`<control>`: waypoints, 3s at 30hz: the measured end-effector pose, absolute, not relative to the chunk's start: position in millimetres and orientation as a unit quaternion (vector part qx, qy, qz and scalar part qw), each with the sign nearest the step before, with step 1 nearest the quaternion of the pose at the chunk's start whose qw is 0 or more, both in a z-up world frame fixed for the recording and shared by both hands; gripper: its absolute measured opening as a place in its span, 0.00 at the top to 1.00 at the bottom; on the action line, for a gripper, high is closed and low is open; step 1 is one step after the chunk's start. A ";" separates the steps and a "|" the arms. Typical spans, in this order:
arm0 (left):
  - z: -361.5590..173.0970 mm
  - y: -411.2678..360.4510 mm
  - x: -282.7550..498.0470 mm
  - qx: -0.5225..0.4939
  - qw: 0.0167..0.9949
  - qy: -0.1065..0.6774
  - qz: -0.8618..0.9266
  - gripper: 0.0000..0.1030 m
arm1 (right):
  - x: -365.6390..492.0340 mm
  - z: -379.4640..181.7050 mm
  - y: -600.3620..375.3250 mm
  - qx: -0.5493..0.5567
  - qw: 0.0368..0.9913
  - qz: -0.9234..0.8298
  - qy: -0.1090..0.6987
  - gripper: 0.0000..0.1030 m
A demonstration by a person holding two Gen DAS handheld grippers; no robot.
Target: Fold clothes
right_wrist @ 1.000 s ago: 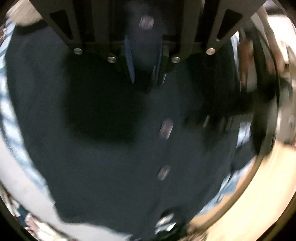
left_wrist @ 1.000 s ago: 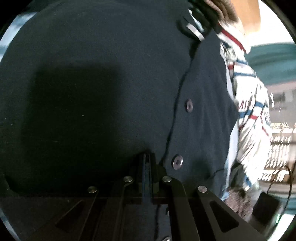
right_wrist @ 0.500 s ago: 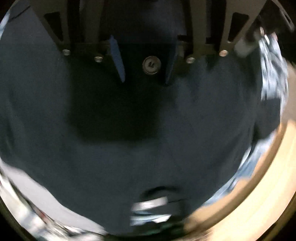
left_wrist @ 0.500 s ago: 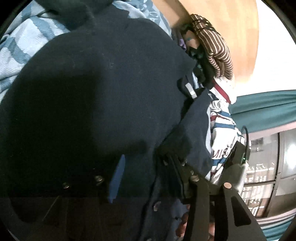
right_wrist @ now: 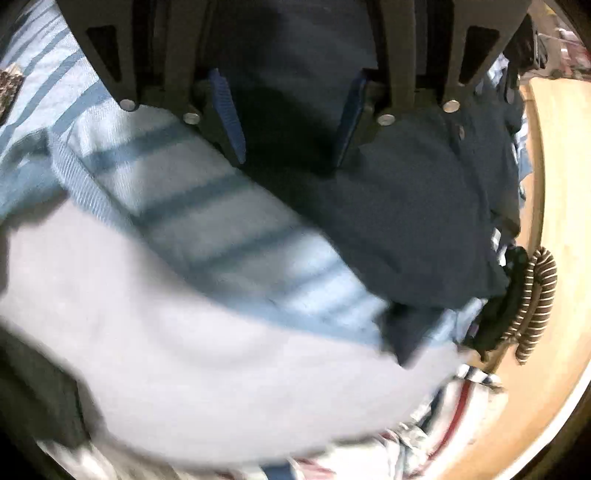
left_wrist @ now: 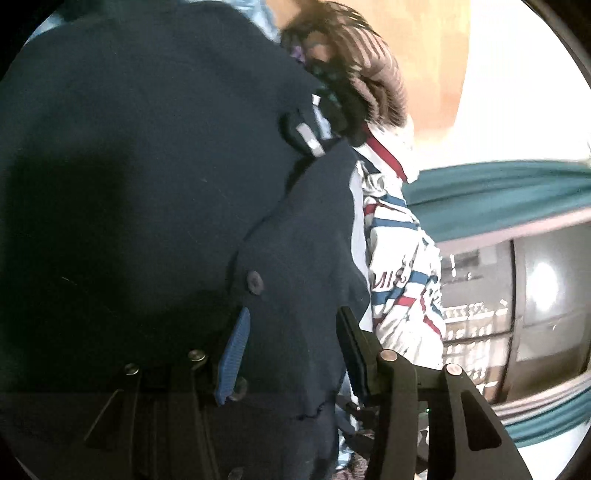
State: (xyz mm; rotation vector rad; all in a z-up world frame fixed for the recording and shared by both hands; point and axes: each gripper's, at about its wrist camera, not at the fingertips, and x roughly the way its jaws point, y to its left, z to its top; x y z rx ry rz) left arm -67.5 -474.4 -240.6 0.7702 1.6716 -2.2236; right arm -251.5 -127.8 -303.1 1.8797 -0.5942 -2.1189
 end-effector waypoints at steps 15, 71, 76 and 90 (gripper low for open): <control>-223.1 -462.2 -217.8 0.340 0.183 0.445 -0.808 0.71 | -375.8 -289.0 -166.9 0.580 0.186 -0.756 -0.238 0.49; -291.2 -484.9 -173.1 0.161 0.184 0.488 -0.838 0.74 | -383.1 -283.5 -208.3 0.553 0.233 -0.799 0.038 0.51; -291.4 -484.3 -172.0 0.161 0.184 0.488 -0.838 0.74 | -379.2 -284.1 -216.3 0.528 0.251 -0.811 0.039 0.51; -289.6 -482.8 -173.2 0.168 0.189 0.478 -0.841 0.74 | -382.9 -285.1 -233.7 0.475 0.271 -0.836 -0.032 0.50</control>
